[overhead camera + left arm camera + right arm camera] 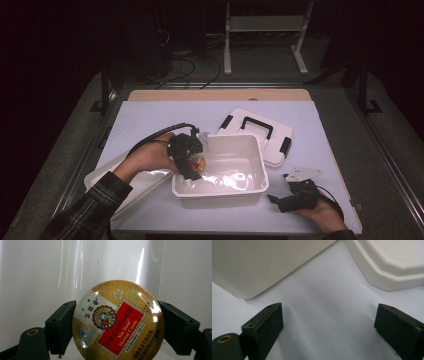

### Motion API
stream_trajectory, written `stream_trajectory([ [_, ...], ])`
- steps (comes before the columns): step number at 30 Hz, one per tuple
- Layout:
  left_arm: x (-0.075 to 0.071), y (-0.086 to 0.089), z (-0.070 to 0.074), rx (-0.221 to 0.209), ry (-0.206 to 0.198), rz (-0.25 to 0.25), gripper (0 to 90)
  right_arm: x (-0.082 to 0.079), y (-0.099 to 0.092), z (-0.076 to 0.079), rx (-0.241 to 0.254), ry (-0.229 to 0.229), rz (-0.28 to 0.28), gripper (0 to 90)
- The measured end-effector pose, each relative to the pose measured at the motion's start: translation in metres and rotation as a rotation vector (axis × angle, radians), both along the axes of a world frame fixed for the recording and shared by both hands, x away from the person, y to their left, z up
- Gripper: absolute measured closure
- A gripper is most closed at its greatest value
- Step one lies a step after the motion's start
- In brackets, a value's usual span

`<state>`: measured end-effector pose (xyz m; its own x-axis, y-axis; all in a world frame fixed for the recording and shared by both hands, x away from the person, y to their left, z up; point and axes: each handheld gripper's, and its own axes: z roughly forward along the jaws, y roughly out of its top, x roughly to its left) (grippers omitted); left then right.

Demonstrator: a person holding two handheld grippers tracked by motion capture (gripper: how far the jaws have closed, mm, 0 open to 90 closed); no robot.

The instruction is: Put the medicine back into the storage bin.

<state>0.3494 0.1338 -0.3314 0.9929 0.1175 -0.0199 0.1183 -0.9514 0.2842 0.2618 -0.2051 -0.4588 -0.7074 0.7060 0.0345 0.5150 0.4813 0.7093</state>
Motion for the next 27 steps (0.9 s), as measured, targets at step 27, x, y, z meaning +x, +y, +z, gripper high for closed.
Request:
stream_trajectory([
  [27,0.0023,0.0040,0.0008,-0.005,0.014,0.029,15.8,0.0000,-0.0002,-0.0001,-0.002,-0.001,0.001,7.7],
])
